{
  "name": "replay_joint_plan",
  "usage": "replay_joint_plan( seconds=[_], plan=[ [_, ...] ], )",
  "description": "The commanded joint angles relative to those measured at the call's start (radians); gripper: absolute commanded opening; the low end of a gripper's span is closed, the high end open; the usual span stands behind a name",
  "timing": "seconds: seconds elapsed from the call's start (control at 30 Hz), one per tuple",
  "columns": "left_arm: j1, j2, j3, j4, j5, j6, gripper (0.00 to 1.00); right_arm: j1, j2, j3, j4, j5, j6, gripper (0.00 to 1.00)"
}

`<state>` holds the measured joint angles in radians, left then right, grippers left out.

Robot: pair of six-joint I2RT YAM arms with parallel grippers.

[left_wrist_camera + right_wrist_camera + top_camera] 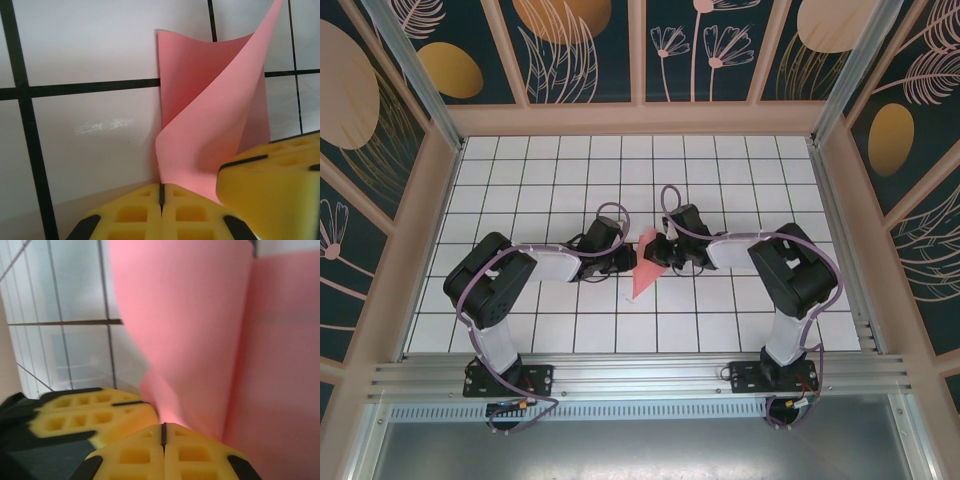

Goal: Fold a paper plane with a square sheet of paper (pick it up from the middle)
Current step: Fourth fold the wing at the center of the table.

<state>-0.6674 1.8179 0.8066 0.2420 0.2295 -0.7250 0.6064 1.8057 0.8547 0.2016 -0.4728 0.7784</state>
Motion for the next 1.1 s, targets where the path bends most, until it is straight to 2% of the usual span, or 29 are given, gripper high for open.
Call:
replay_joint_plan(
  seconds=[0.0,0.43,0.77,0.8,1.07],
  plan=[
    [-0.015,0.095,-0.016,-0.107,-0.023,0.022,0.00,-0.013,-0.022,0.045,-0.025,-0.014,-0.036,0.06],
    [-0.014,0.098,-0.018,-0.114,-0.024,0.026,0.00,-0.054,0.080,0.026,-0.021,0.002,-0.052,0.06],
    [-0.014,0.098,-0.022,-0.116,-0.022,0.028,0.00,-0.054,0.011,0.088,-0.079,-0.033,-0.090,0.06],
    [-0.015,0.099,-0.023,-0.116,-0.022,0.029,0.00,-0.083,0.013,0.093,-0.083,-0.032,-0.096,0.06],
    [-0.015,0.098,-0.025,-0.116,-0.015,0.033,0.00,-0.104,0.112,0.077,-0.049,-0.023,-0.092,0.06]
  ],
)
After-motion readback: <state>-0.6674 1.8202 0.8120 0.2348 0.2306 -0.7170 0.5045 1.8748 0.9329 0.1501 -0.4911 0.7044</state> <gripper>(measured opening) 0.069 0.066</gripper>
